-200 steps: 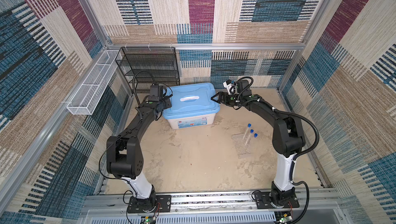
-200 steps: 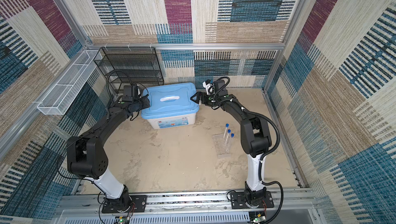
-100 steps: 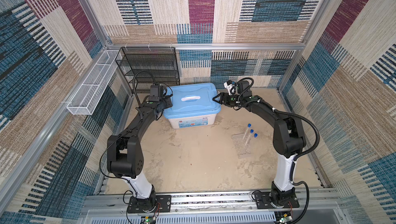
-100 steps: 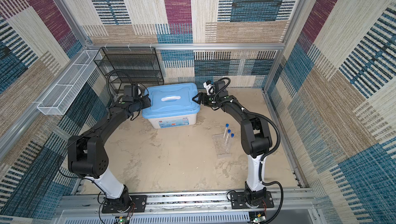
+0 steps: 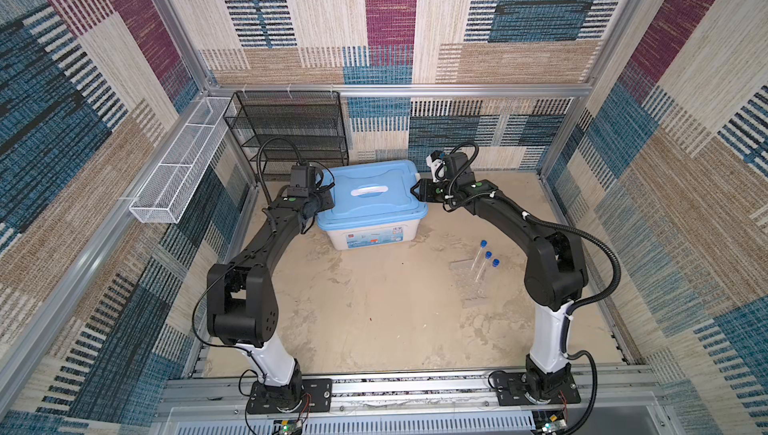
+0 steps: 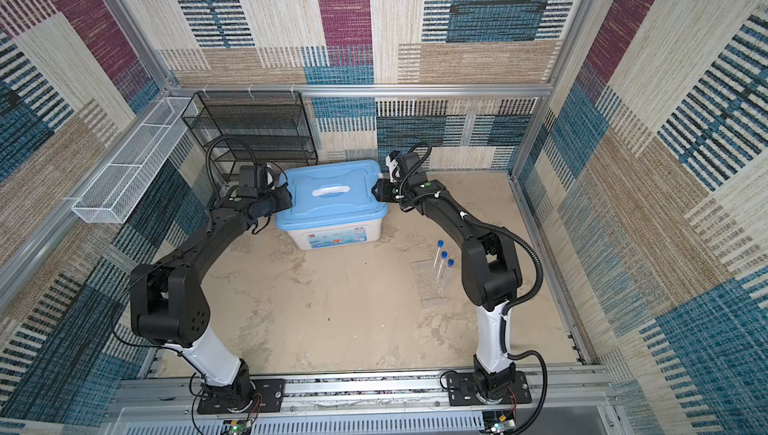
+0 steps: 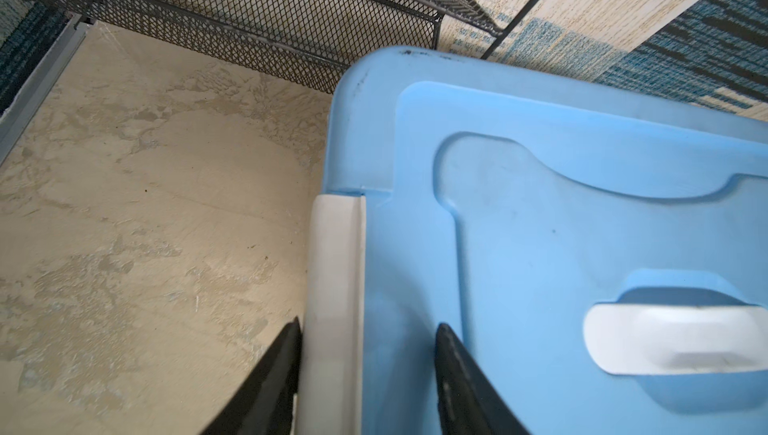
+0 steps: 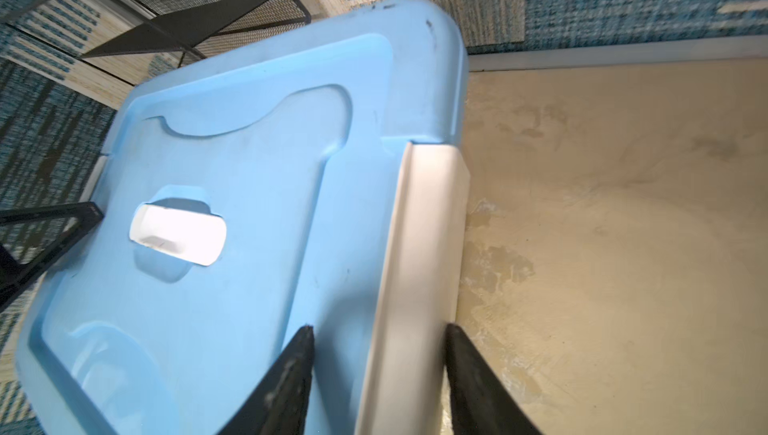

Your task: Organize the chemistry lab equipment

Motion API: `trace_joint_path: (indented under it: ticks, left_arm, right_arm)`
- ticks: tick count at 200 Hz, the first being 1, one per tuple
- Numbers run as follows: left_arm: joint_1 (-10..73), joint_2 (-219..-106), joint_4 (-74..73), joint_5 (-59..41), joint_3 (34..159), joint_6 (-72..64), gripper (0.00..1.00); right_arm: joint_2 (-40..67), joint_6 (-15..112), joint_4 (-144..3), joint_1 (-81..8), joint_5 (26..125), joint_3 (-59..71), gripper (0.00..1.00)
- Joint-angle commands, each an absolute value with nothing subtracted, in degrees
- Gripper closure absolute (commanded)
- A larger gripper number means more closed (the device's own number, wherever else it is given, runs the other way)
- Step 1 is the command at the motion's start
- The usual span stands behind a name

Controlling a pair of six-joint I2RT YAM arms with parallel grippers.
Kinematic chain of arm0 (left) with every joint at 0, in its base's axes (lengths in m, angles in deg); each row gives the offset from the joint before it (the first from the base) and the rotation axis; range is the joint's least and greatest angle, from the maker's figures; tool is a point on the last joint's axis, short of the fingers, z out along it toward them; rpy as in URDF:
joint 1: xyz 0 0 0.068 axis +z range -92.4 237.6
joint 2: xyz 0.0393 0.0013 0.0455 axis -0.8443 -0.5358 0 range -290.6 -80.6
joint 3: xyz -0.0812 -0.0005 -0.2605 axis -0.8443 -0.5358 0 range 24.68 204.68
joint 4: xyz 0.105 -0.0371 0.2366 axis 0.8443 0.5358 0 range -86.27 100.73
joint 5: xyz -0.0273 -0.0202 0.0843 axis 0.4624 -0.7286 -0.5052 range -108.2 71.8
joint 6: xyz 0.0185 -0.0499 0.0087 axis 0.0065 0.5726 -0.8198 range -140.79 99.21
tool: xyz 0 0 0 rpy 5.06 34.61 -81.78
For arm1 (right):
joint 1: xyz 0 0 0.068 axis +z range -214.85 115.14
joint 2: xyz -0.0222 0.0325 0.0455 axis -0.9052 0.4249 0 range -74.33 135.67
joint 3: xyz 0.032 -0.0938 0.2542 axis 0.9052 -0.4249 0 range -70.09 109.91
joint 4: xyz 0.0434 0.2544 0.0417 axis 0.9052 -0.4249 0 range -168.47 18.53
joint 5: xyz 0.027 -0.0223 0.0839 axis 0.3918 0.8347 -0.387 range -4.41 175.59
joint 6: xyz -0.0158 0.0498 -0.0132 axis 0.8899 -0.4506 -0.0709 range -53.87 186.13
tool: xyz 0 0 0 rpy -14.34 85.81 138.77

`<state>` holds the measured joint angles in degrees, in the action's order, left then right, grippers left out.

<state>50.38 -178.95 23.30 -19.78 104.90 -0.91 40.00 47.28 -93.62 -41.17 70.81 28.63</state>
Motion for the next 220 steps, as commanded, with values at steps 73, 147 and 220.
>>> trace_joint_path:
  ticks: [73,147,220]
  left_arm:
    - [50.1,-179.7,32.6,-8.5,105.7,1.7,0.48]
    - [50.8,-179.7,30.6,-4.0,106.4,4.1,0.48]
    - [54.7,-177.0,34.3,-10.6,107.6,1.3,0.34]
  right_arm:
    - [38.5,49.0,-96.3,-37.2,73.0,29.1,0.52]
    - [37.8,47.8,-96.3,-37.1,72.3,28.8,0.53]
    - [34.0,47.7,-96.0,-40.8,72.1,24.7,0.39]
